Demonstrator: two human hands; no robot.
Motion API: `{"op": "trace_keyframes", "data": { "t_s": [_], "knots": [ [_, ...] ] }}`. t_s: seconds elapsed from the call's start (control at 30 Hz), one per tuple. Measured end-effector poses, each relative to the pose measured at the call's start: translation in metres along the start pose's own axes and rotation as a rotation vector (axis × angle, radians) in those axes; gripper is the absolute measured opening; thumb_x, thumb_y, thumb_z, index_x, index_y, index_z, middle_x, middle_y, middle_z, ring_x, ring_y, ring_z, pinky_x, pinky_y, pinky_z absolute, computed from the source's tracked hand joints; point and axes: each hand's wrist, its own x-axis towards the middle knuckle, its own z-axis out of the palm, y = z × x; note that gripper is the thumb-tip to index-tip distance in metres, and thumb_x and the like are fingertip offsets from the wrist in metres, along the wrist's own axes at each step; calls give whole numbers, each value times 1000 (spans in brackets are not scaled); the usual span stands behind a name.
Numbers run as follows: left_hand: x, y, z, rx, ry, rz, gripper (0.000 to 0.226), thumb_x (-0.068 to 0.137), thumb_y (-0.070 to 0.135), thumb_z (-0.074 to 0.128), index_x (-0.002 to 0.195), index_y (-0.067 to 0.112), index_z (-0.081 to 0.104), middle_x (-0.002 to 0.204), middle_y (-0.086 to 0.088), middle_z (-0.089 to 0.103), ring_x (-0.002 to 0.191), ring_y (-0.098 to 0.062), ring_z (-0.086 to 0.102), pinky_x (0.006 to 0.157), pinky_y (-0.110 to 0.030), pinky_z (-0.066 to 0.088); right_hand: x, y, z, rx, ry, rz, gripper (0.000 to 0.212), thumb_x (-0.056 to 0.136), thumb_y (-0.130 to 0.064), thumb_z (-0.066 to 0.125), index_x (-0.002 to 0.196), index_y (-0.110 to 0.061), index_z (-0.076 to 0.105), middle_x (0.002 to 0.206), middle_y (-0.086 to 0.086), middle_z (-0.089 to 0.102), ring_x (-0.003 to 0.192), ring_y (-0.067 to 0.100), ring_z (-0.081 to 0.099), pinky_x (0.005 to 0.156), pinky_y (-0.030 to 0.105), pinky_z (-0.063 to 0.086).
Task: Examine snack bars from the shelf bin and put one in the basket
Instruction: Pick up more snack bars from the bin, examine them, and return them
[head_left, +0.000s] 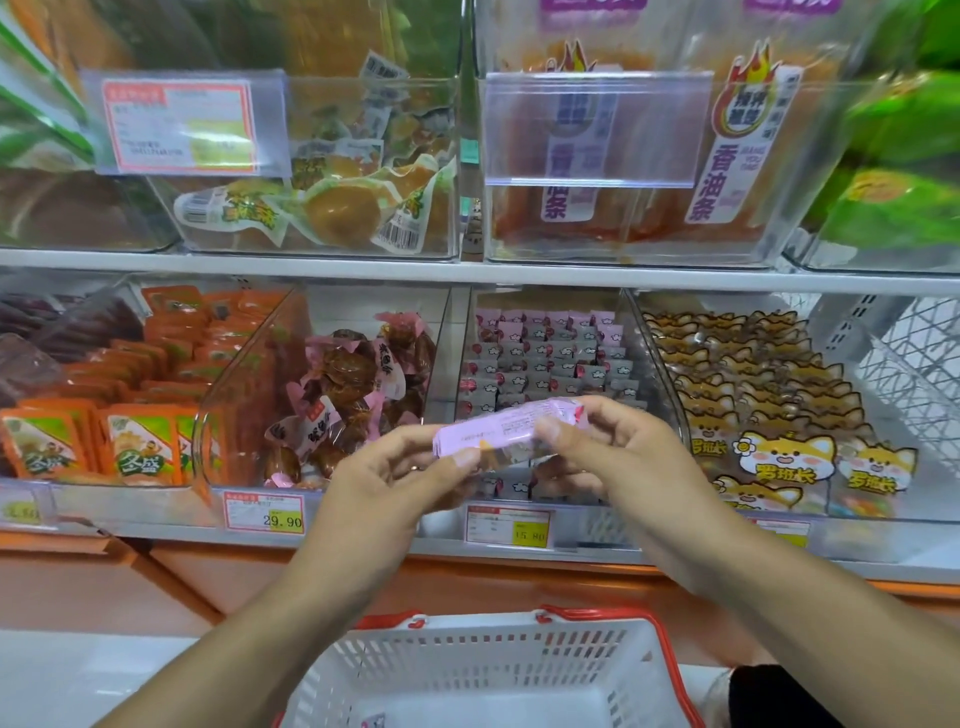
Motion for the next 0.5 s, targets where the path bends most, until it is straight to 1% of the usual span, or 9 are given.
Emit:
{"op": "trace_keyframes", "data": {
  "t_s": [0.07, 0.1, 0.17, 0.23, 0.27, 0.33, 0.4, 0.47, 0.5],
  "knots": [
    [1, -2, 4, -40, 42, -59, 40, 66, 52, 74, 94, 24, 80, 85, -12, 78, 77, -17, 74, 68, -20, 58, 4, -1, -1, 52, 6, 63, 34, 79, -45, 76, 102, -20, 79, 100, 8, 77, 78, 18, 71, 74, 28, 61],
    [2, -3, 6, -48, 59, -86, 42, 64, 54, 73, 90, 23, 81, 82, -15, 77, 74, -18, 74, 65, -21, 58, 6, -1, -1, 84, 18, 85, 35, 79, -45, 75, 102, -19, 80, 102, 10, 77, 79, 17, 71, 72, 26, 60],
    [4, -6, 7, -47, 77, -115, 46, 62, 55, 73, 86, 16, 81, 81, -18, 76, 72, -18, 74, 63, -21, 59, 9, -1, 1, 153, 47, 117, 30, 80, -39, 74, 99, -17, 81, 100, 10, 77, 79, 17, 70, 70, 23, 58],
    [6, -8, 8, -45, 94, -120, 49, 64, 55, 72, 87, 12, 79, 81, -18, 76, 72, -18, 74, 63, -21, 59, 11, 0, 4, 220, 77, 125, 24, 80, -32, 75, 96, -15, 80, 97, 10, 77, 78, 17, 70, 68, 22, 59],
    [6, -8, 8, -41, 103, -118, 48, 66, 53, 71, 89, 12, 78, 81, -17, 77, 72, -17, 74, 62, -20, 59, 12, 0, 6, 239, 85, 118, 23, 81, -27, 75, 99, -13, 78, 97, 11, 77, 79, 18, 70, 69, 23, 59],
    [7, -9, 10, -39, 111, -117, 43, 71, 48, 70, 92, 11, 77, 81, -15, 77, 70, -15, 74, 60, -18, 57, 15, 0, 9, 263, 90, 91, 27, 84, -14, 76, 109, -6, 70, 96, 11, 78, 80, 19, 72, 72, 25, 61],
    [8, -11, 11, -20, 102, -108, 35, 79, 41, 69, 95, 11, 76, 84, -12, 78, 71, -14, 73, 61, -17, 56, 21, -3, 11, 279, 135, 44, 28, 86, -5, 74, 112, -4, 65, 97, 11, 78, 85, 20, 74, 79, 27, 62],
    [8, -14, 10, 68, 110, -58, 17, 89, 28, 70, 95, 14, 76, 87, -6, 78, 77, -13, 74, 65, -17, 55, 35, -9, 7, 274, 252, -34, 30, 86, -2, 74, 114, -5, 64, 105, 9, 77, 99, 21, 74, 89, 32, 60],
    [8, -17, 9, 178, 113, 4, 8, 91, 24, 71, 95, 18, 75, 88, 0, 78, 81, -11, 73, 69, -17, 55, 44, -12, 4, 237, 334, -86, 32, 85, -2, 75, 113, -9, 65, 106, 5, 77, 102, 20, 73, 91, 33, 58]
  ]
}}
